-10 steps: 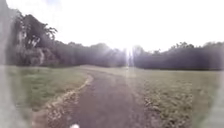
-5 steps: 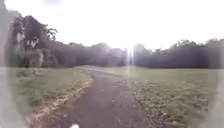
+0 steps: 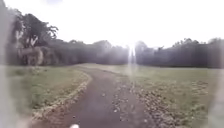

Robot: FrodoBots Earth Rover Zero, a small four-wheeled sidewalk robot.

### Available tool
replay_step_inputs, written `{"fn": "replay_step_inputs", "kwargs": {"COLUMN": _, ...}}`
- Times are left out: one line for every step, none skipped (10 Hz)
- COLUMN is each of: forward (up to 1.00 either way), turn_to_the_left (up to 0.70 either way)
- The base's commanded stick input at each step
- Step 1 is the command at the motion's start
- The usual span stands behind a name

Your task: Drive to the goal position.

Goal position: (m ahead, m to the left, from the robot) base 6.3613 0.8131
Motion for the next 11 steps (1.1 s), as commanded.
{"fn": "replay_step_inputs", "kwargs": {"forward": 0.85, "turn_to_the_left": 0.0}}
{"fn": "replay_step_inputs", "kwargs": {"forward": 0.85, "turn_to_the_left": 0.0}}
{"fn": "replay_step_inputs", "kwargs": {"forward": 0.85, "turn_to_the_left": 0.0}}
{"fn": "replay_step_inputs", "kwargs": {"forward": 0.85, "turn_to_the_left": 0.0}}
{"fn": "replay_step_inputs", "kwargs": {"forward": 0.85, "turn_to_the_left": 0.0}}
{"fn": "replay_step_inputs", "kwargs": {"forward": 0.85, "turn_to_the_left": 0.0}}
{"fn": "replay_step_inputs", "kwargs": {"forward": 0.85, "turn_to_the_left": 0.0}}
{"fn": "replay_step_inputs", "kwargs": {"forward": 0.85, "turn_to_the_left": 0.0}}
{"fn": "replay_step_inputs", "kwargs": {"forward": 0.85, "turn_to_the_left": 0.0}}
{"fn": "replay_step_inputs", "kwargs": {"forward": 0.85, "turn_to_the_left": 0.0}}
{"fn": "replay_step_inputs", "kwargs": {"forward": 0.85, "turn_to_the_left": 0.0}}
